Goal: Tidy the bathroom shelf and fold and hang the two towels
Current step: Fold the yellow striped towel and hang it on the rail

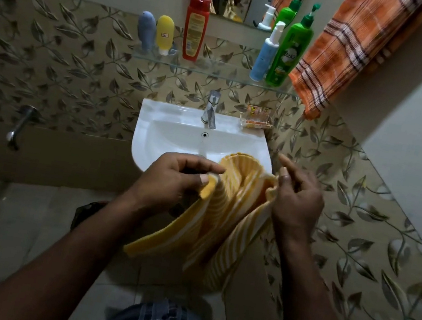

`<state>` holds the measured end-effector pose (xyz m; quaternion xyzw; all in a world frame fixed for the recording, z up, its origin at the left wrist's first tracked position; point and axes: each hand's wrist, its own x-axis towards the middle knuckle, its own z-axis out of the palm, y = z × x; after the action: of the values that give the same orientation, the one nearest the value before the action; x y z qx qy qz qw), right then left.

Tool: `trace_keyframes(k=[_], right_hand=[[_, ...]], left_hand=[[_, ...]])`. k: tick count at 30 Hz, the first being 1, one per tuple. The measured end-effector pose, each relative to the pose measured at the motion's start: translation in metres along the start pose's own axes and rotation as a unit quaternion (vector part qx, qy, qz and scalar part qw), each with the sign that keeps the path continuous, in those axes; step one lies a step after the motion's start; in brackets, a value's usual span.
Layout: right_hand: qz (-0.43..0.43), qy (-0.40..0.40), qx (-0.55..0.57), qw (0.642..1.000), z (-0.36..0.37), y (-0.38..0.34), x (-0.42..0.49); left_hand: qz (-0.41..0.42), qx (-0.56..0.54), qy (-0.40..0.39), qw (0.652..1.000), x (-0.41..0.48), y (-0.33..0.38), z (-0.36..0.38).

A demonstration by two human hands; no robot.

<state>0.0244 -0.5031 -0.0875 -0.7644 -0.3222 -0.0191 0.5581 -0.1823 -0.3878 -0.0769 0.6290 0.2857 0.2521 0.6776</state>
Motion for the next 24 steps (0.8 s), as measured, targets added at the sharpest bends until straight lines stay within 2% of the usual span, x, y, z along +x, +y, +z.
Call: trace_keyframes(k=[3,5,8,13,20,24], right_hand=[[-0.041,-0.054,0.096,0.993,0.01,-0.014,-0.028],[-0.019,-0.082,0.141,0.986,0.018,-0.019,-0.044],[0.029,-0.104,0.171,0.979,0.027,-0.02,-0.059],[0.072,-0.077,0.179,0.978,0.029,-0.018,-0.063],[0.04,-0.09,0.199,0.975,0.031,-0.025,-0.066],[0.019,-0.084,0.186,0.979,0.035,-0.028,-0.069]], left_hand=[[0.004,-0.002,0.072,0.997,0.003,0.004,0.014],[0.013,-0.002,0.102,0.995,0.005,0.004,0.023],[0.021,0.024,0.114,0.993,0.007,0.001,0.027],[0.001,0.021,0.099,0.995,0.003,-0.002,0.025],[-0.013,-0.15,0.162,0.975,-0.004,-0.006,0.031],[-0.006,-0.181,0.183,0.966,-0.007,-0.003,0.033]])
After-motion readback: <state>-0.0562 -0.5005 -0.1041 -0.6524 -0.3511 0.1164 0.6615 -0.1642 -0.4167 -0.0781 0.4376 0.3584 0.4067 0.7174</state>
